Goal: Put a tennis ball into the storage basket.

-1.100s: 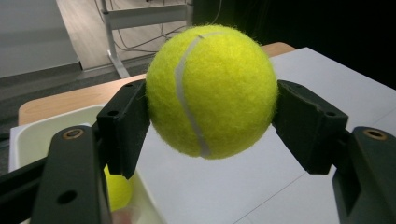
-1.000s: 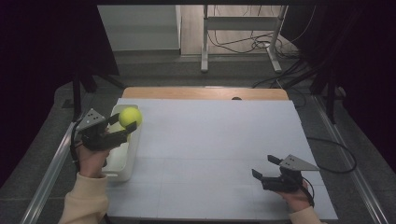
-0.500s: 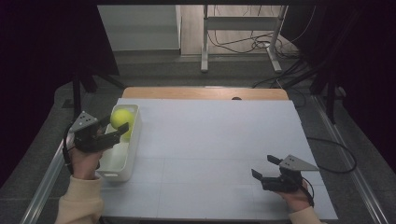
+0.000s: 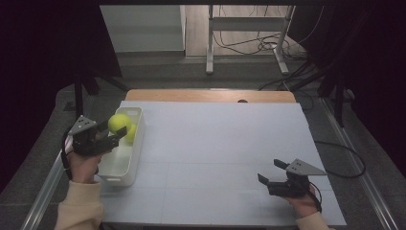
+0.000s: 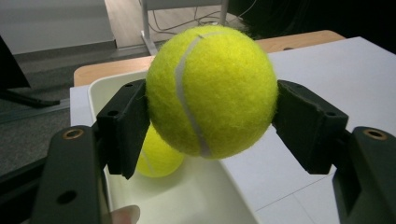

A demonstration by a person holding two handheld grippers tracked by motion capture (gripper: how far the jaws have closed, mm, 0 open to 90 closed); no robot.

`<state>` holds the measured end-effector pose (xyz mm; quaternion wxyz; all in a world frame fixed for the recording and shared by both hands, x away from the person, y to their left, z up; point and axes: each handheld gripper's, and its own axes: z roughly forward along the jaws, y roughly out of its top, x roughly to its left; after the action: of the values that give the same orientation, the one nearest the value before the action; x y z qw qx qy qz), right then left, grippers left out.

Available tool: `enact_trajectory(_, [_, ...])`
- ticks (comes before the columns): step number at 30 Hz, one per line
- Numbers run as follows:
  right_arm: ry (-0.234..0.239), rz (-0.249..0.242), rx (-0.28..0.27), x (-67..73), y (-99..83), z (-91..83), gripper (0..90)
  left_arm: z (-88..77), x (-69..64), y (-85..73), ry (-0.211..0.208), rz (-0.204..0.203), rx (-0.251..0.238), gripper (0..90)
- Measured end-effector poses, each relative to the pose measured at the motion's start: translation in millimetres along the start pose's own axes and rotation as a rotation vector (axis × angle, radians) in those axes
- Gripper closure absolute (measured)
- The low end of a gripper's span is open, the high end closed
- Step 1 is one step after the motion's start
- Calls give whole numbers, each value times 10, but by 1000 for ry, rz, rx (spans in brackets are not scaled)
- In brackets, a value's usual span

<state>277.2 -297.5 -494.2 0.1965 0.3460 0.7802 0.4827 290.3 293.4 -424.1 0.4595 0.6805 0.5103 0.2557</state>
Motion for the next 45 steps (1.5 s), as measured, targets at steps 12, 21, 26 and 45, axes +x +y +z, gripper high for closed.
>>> enact_trajectory(12, [0,0,1,-1,-1,1,147,62,96,-94,34,-11,62,298])
enact_trajectory(21, [-1,-2,4,1,-1,2,147,100,106,-139,45,-1,104,298])
enact_trajectory(26, [-1,-2,5,0,-3,3,147,116,135,-174,54,-3,139,298])
enact_trajectory(45, [-2,-3,9,1,-6,7,147,114,140,-198,68,6,200,475])
